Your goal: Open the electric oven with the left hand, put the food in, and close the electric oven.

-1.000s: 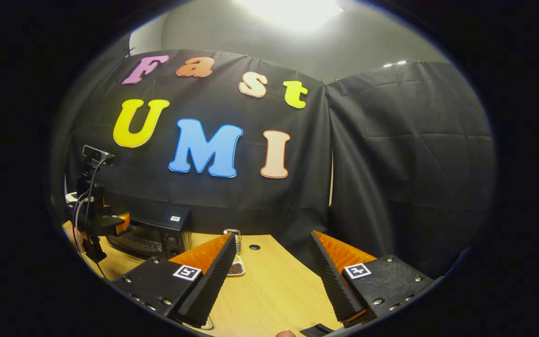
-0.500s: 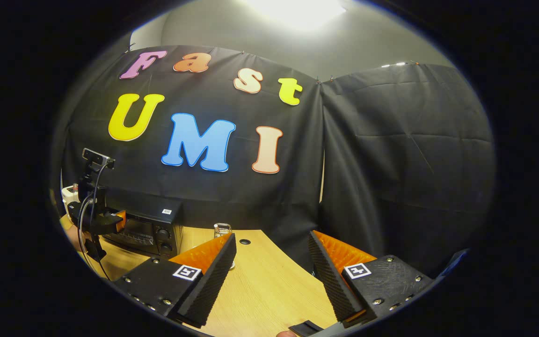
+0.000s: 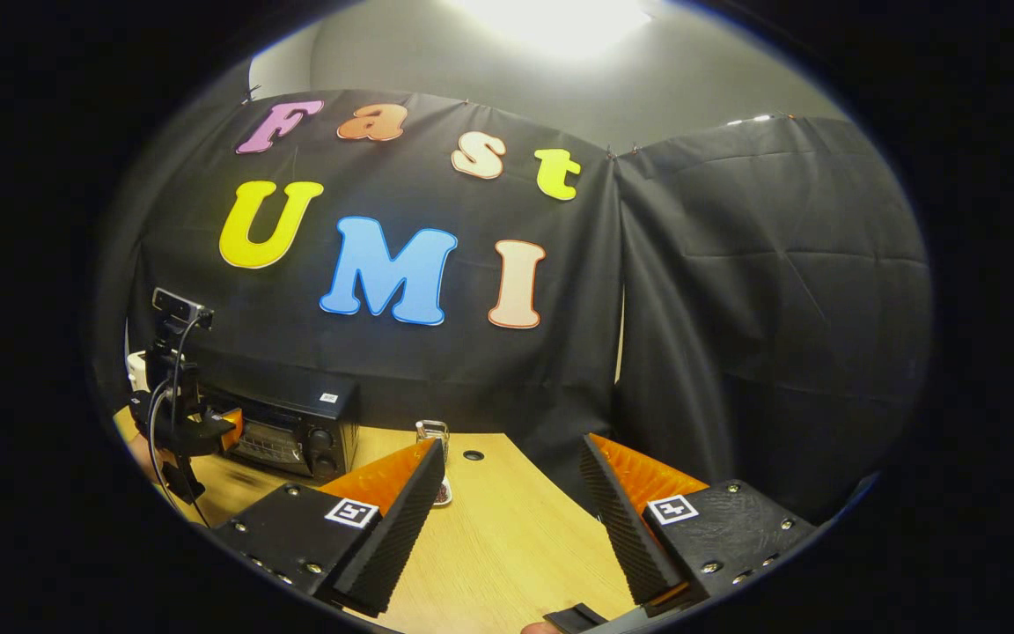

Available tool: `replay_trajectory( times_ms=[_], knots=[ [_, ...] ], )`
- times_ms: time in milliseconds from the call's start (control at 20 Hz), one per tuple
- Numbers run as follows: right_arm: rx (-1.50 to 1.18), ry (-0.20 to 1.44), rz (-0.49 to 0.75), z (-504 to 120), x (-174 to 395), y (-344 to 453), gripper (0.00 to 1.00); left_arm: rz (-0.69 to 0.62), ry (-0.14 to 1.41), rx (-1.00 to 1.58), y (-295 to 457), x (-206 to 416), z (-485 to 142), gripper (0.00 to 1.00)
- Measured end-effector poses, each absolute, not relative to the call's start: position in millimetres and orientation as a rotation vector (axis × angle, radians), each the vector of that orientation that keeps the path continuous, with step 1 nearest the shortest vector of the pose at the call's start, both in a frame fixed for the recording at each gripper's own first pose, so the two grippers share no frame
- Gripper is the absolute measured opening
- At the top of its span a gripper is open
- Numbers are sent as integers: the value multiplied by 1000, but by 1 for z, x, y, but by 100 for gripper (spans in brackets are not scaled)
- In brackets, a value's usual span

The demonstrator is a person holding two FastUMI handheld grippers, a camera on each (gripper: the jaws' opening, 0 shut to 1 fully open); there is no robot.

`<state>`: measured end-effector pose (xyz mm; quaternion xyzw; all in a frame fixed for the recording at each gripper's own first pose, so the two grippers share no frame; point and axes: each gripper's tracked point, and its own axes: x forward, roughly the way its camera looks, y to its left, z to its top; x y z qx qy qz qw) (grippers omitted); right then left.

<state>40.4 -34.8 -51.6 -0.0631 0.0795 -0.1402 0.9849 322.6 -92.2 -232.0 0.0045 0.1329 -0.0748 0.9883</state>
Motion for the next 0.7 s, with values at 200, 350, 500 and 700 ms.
replay_trajectory(
  times_ms=[200,350,500,700],
  knots=[
    [-114,156,-264,-52,37,-36,95,-149,288,20,-91,301,-241,100],
    [-102,148,-254,-51,35,-39,95,-155,311,33,-90,284,-253,100],
    [-88,149,-254,-53,32,-44,95,-154,340,51,-89,269,-265,100],
    [-69,149,-253,-56,27,-51,95,-148,382,71,-90,253,-285,100]
  ],
)
